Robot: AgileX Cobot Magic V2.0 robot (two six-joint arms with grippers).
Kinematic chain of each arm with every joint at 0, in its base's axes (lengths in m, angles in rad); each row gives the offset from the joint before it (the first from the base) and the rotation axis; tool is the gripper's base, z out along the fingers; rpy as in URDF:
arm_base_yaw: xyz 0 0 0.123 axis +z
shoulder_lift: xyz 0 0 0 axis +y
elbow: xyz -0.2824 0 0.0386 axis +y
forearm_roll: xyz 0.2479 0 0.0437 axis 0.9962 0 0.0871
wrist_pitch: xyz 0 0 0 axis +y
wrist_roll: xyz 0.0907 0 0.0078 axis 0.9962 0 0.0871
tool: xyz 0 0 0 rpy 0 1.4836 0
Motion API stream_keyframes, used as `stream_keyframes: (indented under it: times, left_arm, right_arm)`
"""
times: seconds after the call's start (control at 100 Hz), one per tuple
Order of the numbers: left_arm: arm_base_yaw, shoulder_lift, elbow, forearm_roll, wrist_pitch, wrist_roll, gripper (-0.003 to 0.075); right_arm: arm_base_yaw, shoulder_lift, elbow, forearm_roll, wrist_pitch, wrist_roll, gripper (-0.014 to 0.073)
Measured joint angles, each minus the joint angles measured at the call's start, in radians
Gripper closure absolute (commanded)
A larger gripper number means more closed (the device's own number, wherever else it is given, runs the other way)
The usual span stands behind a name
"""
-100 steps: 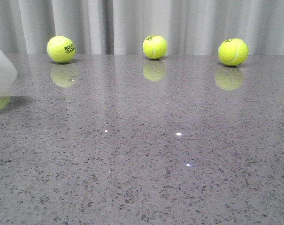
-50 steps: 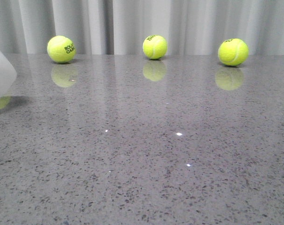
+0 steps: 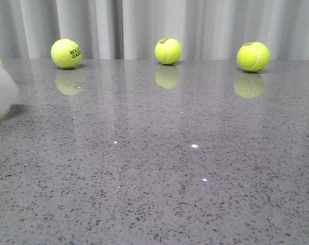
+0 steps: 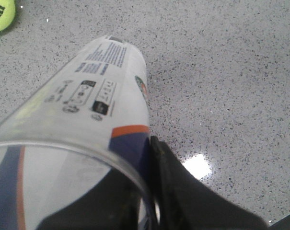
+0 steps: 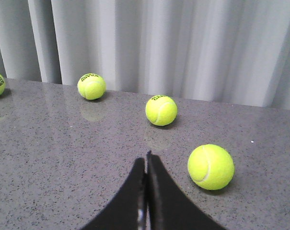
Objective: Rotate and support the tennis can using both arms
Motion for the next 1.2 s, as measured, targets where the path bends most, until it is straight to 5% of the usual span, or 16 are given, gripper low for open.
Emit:
stream_keyframes:
  times: [0.17, 0.26, 0.82, 1.2]
  left_arm:
    - [0.0, 0.004, -0.025, -0.016, 0.0, 0.0, 0.0305]
    - [0.0, 0.005, -0.04, -0.02, 0.0, 0.0, 0.022]
    - [0.0, 0.265, -0.235, -0.014, -0.026, 0.007, 0.0216]
    - [0.0, 0.277, -0.352, -0.014, -0.004, 0.007, 0.0217]
  right_arm:
    - [0.0, 0.0, 0.0, 0.0, 0.0, 0.0, 0.0662]
    - [0.0, 0.0, 0.0, 0.0, 0.0, 0.0, 0.0662]
    - [0.0, 0.0, 0.0, 0.0, 0.0, 0.0, 0.0662]
    - [0.0, 0.0, 0.0, 0.0, 0.0, 0.0, 0.0662]
